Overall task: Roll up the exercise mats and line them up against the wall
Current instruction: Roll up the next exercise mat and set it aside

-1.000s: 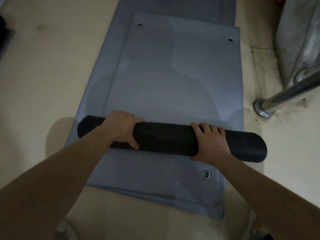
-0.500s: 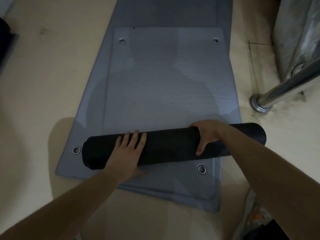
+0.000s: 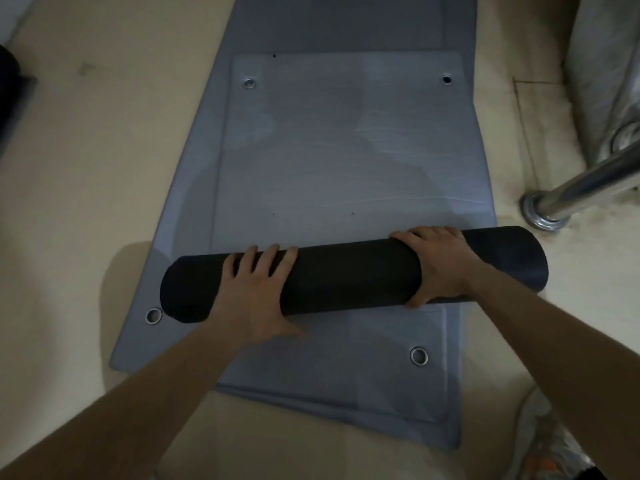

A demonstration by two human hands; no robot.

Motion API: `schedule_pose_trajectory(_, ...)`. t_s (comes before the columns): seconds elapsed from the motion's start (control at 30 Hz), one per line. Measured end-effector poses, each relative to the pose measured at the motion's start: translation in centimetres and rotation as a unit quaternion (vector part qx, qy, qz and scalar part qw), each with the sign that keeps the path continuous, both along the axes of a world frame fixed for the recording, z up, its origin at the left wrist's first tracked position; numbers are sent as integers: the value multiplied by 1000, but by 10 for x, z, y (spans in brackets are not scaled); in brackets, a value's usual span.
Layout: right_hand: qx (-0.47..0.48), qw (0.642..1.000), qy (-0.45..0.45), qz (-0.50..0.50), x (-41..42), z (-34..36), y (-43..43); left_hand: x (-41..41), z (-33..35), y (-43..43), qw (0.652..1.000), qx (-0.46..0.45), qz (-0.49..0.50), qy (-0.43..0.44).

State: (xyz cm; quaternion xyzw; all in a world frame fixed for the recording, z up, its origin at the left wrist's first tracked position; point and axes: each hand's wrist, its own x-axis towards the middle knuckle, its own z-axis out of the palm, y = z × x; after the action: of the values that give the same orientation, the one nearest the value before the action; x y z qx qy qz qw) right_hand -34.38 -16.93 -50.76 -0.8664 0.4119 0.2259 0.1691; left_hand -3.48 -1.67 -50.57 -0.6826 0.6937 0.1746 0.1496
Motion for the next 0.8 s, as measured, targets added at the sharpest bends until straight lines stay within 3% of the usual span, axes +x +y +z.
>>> schedule_pose_trajectory(0.07,21,1000,1,-6,5,5,-10,2,-4,-8,1000,-1,-5,-4)
schedule_pose_trajectory(0.13,-39,999,-1,-16,6,4,-5,19,-6,-38,999,35,-4,38)
schedule_pose_trajectory(0.23,-146,989,-4,-19,3,-10,18,38,2,-82,979,158,19,128)
schedule_pose_trajectory(0.3,-146,989,-5,-15,8,-9,6,41,2,-91,979,153,26,132)
schedule_pose_trajectory(0.4,-100,995,12,5,19,12,-17,37,4,-69,997,28,8,75)
schedule_pose_trajectory(0.43,-82,996,19,18,21,17,-16,36,3,-55,996,24,3,80)
schedule_pose_trajectory(0.6,100,992,64,49,29,30,26,43,10,-5,950,240,53,193)
schedule_pose_trajectory(0.73,149,987,64,11,33,36,28,17,21,32,993,86,24,77)
schedule_pose_trajectory(0.8,122,990,64,17,31,36,32,-1,16,55,998,52,-5,45)
